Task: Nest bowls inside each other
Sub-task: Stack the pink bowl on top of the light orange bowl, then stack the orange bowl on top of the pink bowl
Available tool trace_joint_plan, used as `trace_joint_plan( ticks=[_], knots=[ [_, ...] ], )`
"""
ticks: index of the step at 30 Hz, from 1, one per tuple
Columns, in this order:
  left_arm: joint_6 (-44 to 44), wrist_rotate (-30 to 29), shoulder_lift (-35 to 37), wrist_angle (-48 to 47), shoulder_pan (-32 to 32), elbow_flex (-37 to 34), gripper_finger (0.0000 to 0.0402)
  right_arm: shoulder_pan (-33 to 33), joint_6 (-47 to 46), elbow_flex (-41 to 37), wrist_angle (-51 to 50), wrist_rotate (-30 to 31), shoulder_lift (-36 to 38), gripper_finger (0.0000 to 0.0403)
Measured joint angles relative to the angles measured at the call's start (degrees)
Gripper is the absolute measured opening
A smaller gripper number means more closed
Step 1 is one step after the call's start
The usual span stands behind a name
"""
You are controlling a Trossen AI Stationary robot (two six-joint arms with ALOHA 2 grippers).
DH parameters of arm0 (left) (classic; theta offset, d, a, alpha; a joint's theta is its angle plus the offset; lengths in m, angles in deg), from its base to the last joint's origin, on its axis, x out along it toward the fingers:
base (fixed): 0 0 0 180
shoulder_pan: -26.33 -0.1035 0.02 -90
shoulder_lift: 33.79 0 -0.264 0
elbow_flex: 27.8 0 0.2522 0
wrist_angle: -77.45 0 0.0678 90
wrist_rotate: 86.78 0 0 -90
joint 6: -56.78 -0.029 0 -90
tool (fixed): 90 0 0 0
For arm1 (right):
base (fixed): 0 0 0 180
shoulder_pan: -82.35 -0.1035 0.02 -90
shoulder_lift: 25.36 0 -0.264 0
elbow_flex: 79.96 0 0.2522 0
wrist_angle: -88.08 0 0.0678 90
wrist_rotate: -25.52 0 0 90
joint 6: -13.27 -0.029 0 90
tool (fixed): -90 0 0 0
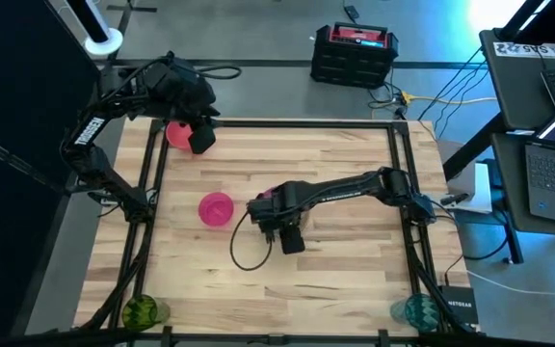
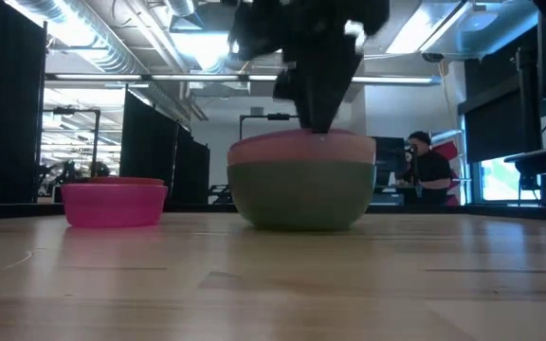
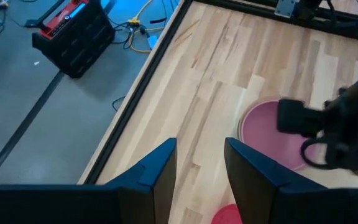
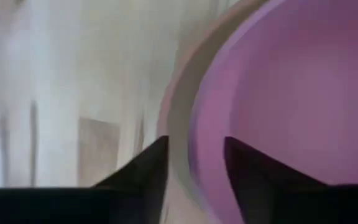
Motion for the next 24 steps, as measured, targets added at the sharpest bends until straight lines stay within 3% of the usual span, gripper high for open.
trace_joint_plan(
  ticks=[5,20,24],
  knots=[
    [-0.5,-0.1,-0.2,-1.1,-0.1,-0.3,0.0121,-0.3,-3.6,9.8,-11.6,2.4,2.9,0.0217],
    [6.6,-11.8,-14.8,9.0,-12.5,-26.6,0.0138,-13.1,-26.6,2.8,-10.6,44.0,36.6,0.0229],
    [9.0,-12.5,-18.2,14.9,-19.0,-31.3,0.0139,-16.7,-33.3,-4.6,-10.4,48.4,44.2,0.0230]
  ],
)
